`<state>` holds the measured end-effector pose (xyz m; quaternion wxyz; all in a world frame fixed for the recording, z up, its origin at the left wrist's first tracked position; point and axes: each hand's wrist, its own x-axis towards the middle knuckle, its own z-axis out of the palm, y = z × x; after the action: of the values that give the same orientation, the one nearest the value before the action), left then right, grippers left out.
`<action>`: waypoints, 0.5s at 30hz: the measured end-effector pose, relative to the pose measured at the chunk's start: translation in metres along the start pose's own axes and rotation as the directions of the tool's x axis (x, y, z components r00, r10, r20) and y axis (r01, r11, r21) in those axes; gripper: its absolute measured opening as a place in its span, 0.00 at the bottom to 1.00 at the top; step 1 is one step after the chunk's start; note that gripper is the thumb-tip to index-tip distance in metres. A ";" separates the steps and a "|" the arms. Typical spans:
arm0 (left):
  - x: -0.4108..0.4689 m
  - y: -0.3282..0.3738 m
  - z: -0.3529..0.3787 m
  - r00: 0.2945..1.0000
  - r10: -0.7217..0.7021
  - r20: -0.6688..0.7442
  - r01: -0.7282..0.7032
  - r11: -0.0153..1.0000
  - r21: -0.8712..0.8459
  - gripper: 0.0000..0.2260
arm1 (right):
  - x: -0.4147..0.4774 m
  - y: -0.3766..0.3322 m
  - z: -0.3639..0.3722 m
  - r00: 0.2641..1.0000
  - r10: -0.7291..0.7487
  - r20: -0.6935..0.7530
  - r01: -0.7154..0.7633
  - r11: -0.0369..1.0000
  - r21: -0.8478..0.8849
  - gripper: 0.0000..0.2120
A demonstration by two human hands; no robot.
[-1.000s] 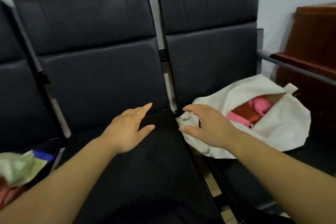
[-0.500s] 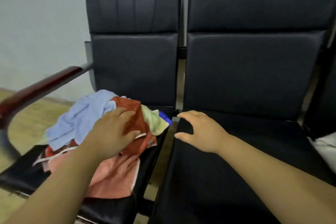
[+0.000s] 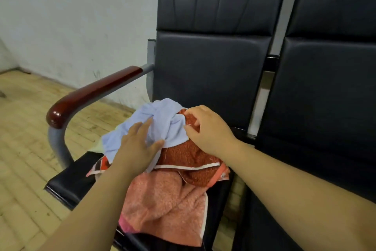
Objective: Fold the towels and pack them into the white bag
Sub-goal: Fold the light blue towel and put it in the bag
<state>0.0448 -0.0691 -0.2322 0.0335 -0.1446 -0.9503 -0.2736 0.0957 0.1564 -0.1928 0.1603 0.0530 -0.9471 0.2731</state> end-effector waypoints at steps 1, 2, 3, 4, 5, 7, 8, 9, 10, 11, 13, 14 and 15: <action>0.003 -0.002 0.002 1.000 -0.026 -0.010 0.026 0.999 -0.034 0.34 | 0.003 -0.003 0.006 1.000 -0.011 0.015 0.011 1.000 0.000 0.16; 0.006 -0.004 0.003 0.998 -0.052 -0.029 0.049 0.996 -0.078 0.33 | 0.007 -0.005 0.012 0.999 -0.014 0.040 0.015 1.000 -0.019 0.18; 0.008 -0.005 0.004 0.996 -0.071 -0.051 0.064 0.990 -0.126 0.31 | 0.010 -0.006 0.019 0.998 -0.007 0.067 0.010 0.999 -0.047 0.19; 0.010 -0.006 0.003 0.994 -0.086 -0.068 0.074 0.984 -0.162 0.29 | 0.013 -0.007 0.024 0.997 0.003 0.079 0.003 0.997 -0.072 0.20; 0.011 -0.007 0.004 0.992 -0.091 -0.085 0.075 0.980 -0.183 0.26 | 0.015 -0.007 0.027 0.997 0.010 0.072 -0.004 0.996 -0.085 0.19; 0.011 -0.010 0.002 0.990 -0.089 -0.105 0.068 0.981 -0.184 0.20 | 0.019 -0.009 0.031 0.999 0.026 0.027 -0.024 0.996 -0.084 0.13; 0.010 -0.009 0.001 0.990 -0.087 -0.108 0.067 0.981 -0.182 0.18 | 0.020 -0.009 0.032 0.999 0.034 0.010 -0.033 0.997 -0.076 0.11; 0.009 -0.008 0.000 0.991 -0.084 -0.109 0.062 0.980 -0.188 0.17 | 0.020 -0.011 0.033 0.999 0.037 -0.004 -0.038 0.997 -0.061 0.10; 0.008 -0.006 -0.001 0.990 -0.080 -0.116 0.057 0.980 -0.190 0.17 | 0.019 -0.012 0.033 0.999 0.045 -0.013 -0.045 0.998 -0.035 0.10; 0.008 -0.005 -0.001 0.988 -0.076 -0.137 0.051 0.983 -0.178 0.19 | 0.018 -0.014 0.032 0.998 0.056 -0.025 -0.056 0.998 0.006 0.10; 0.007 -0.003 0.000 0.986 -0.068 -0.151 0.047 0.990 -0.136 0.28 | 0.015 -0.015 0.025 0.995 0.082 -0.051 -0.076 0.992 0.099 0.13; 0.006 -0.001 0.002 0.990 -0.064 -0.126 0.044 0.987 -0.153 0.31 | 0.012 -0.014 0.018 0.995 0.087 -0.052 -0.079 0.988 0.133 0.14; 0.005 0.000 0.006 0.994 -0.059 -0.095 0.041 0.983 -0.178 0.32 | 0.008 -0.013 0.011 0.995 0.087 -0.045 -0.079 0.985 0.154 0.16</action>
<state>0.0398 -0.0642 -0.2367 0.0611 -0.1091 -0.9230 -0.3639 0.0878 0.1395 -0.1922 0.1686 0.0185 -0.9203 0.3524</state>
